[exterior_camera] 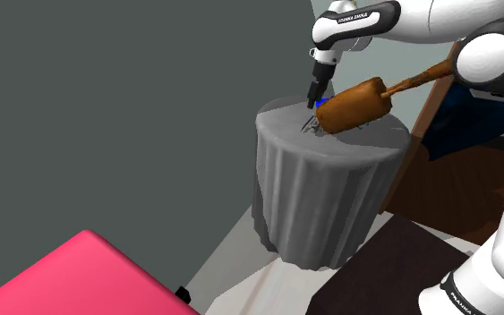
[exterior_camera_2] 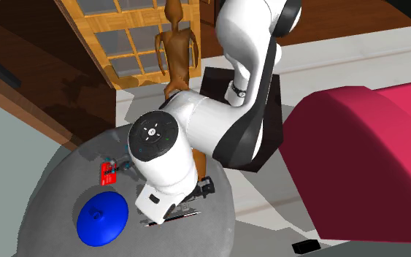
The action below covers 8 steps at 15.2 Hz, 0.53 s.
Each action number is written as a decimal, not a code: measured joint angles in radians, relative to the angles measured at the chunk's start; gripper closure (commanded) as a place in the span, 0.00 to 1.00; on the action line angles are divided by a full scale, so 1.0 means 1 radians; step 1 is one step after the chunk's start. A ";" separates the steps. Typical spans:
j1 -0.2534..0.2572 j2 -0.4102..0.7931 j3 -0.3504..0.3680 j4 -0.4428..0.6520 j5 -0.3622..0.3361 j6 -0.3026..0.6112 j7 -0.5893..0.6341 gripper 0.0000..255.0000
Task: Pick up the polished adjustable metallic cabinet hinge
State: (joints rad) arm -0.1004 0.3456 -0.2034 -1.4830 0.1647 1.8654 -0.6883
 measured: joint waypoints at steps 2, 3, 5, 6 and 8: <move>-0.019 0.109 0.000 0.089 0.031 0.050 -0.016 0.00; -0.024 0.154 0.003 0.117 0.031 0.014 -0.022 0.00; -0.031 0.191 0.004 0.134 0.027 -0.035 -0.028 0.00; -0.032 0.200 0.004 0.133 0.027 -0.037 -0.029 0.00; -0.033 0.211 0.005 0.117 0.028 -0.019 -0.034 0.00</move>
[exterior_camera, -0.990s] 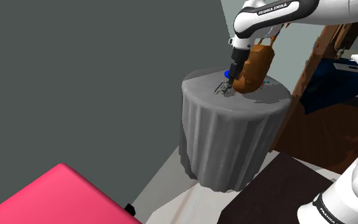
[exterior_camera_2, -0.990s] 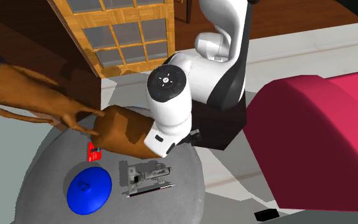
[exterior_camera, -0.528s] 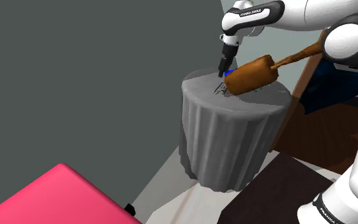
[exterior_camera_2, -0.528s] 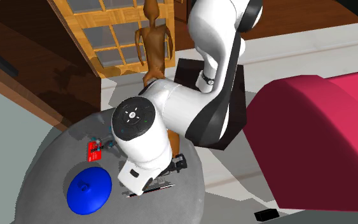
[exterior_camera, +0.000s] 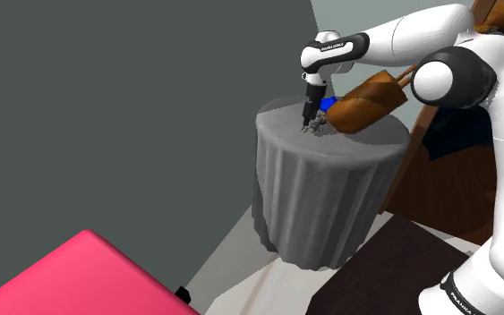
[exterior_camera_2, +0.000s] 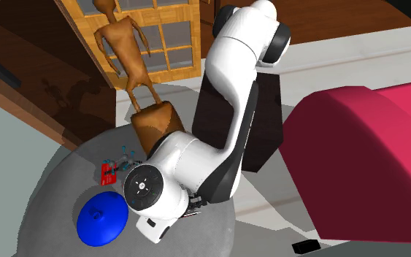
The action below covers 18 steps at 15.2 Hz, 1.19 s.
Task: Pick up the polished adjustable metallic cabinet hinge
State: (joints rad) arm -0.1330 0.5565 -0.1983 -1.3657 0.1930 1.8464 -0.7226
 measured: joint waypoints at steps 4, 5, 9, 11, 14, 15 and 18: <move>0.000 0.009 0.001 -0.029 0.003 0.034 -0.006 1.00; 0.000 0.010 0.001 -0.029 0.003 0.036 -0.006 1.00; -0.001 0.008 -0.001 -0.028 0.001 0.038 -0.005 1.00; 0.001 0.004 -0.001 -0.034 0.001 0.041 -0.004 1.00; 0.000 0.006 -0.001 -0.030 0.002 0.038 -0.005 1.00; 0.000 0.005 0.000 -0.028 0.002 0.033 -0.005 1.00; 0.000 -0.001 -0.001 -0.006 0.000 0.002 -0.001 1.00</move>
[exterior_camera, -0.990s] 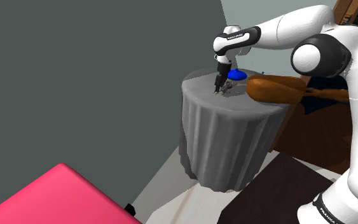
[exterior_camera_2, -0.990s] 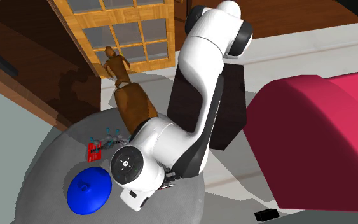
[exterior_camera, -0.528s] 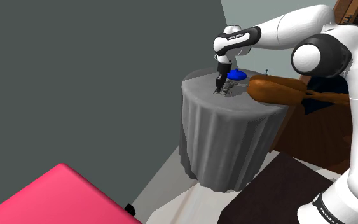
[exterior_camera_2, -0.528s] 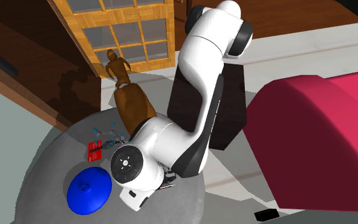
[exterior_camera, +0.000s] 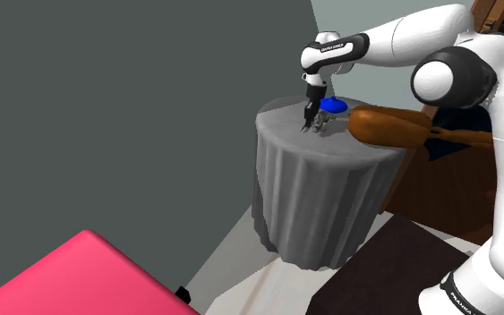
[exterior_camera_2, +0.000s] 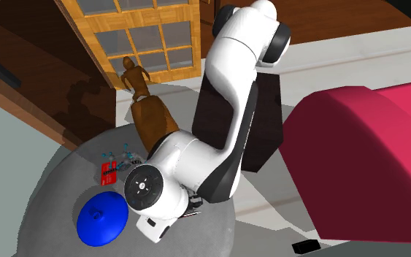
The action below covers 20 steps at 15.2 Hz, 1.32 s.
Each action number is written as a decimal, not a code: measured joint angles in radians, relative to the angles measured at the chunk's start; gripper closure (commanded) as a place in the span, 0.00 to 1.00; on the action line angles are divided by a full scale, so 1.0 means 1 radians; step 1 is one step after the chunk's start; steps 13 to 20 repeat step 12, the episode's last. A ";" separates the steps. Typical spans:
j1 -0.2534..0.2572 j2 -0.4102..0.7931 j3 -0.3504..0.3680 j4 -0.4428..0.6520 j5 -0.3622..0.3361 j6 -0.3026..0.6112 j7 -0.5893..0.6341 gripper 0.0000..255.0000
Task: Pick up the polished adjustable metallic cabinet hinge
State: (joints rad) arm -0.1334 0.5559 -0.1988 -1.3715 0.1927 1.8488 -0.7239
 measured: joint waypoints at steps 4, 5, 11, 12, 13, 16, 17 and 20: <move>0.000 -0.015 -0.002 0.027 -0.004 -0.041 0.005 1.00; -0.001 -0.013 -0.002 0.045 -0.004 -0.057 0.008 1.00; -0.006 -0.021 -0.004 0.114 -0.008 -0.133 0.015 1.00; -0.006 -0.021 -0.004 0.122 -0.008 -0.141 0.016 1.00; -0.006 -0.021 -0.004 0.122 -0.008 -0.141 0.016 1.00; -0.006 -0.021 -0.004 0.122 -0.008 -0.141 0.016 1.00; -0.006 -0.021 -0.004 0.122 -0.008 -0.141 0.016 1.00; -0.006 -0.021 -0.004 0.122 -0.008 -0.141 0.016 1.00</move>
